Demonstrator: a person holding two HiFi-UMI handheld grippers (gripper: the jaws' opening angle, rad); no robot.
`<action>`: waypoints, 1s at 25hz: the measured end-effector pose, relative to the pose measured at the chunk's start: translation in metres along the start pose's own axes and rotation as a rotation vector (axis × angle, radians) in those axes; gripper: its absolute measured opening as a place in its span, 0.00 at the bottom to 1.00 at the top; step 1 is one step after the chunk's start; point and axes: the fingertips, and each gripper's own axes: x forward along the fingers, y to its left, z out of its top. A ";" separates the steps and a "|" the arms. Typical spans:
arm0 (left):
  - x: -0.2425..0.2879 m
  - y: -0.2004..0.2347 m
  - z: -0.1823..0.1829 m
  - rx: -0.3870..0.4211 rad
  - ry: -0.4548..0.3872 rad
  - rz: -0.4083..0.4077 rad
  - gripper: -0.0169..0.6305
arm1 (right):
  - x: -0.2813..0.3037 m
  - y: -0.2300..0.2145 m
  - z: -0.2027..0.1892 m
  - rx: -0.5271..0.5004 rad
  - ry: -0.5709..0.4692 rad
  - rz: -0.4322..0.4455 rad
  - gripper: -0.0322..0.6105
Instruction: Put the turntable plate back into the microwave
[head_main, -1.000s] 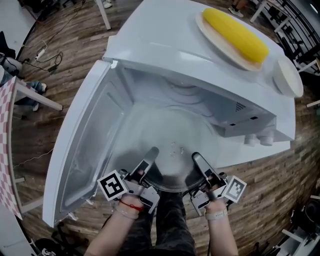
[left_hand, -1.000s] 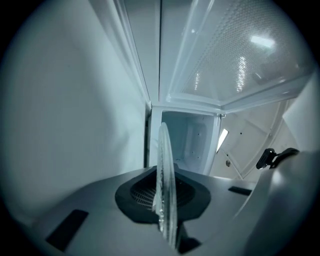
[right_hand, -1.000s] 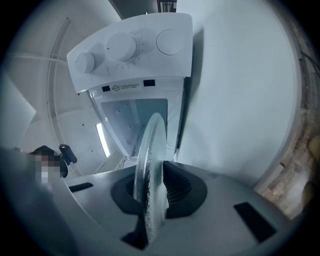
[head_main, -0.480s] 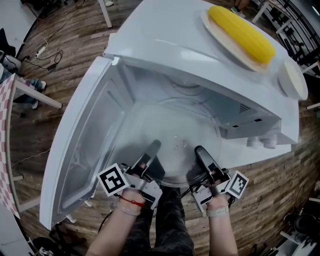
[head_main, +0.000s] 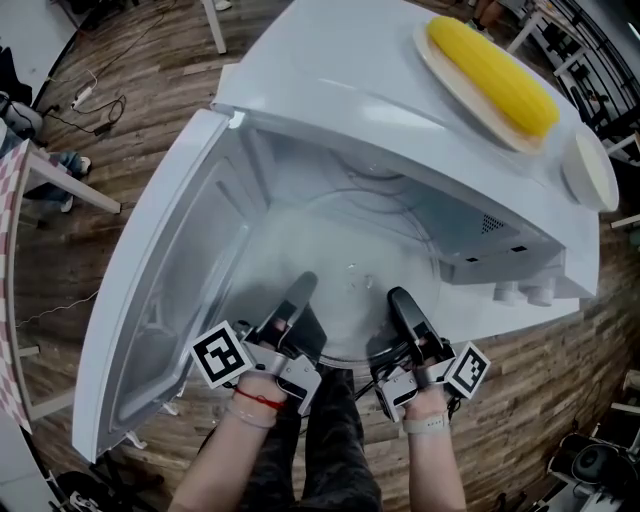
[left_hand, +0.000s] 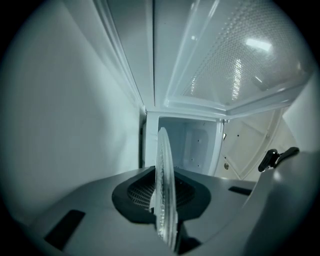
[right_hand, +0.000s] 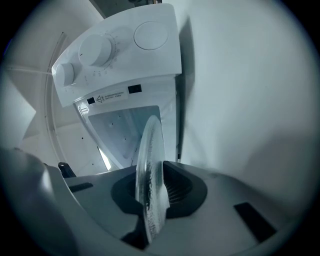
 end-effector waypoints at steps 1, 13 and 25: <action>-0.001 0.000 0.001 -0.002 -0.004 -0.004 0.08 | 0.001 0.000 -0.001 0.002 -0.001 -0.001 0.11; -0.005 -0.002 -0.007 -0.010 0.006 -0.043 0.10 | 0.013 -0.003 0.004 0.033 -0.075 0.005 0.12; -0.004 0.000 -0.015 -0.028 0.015 -0.047 0.09 | 0.025 -0.002 0.009 0.043 -0.134 -0.010 0.12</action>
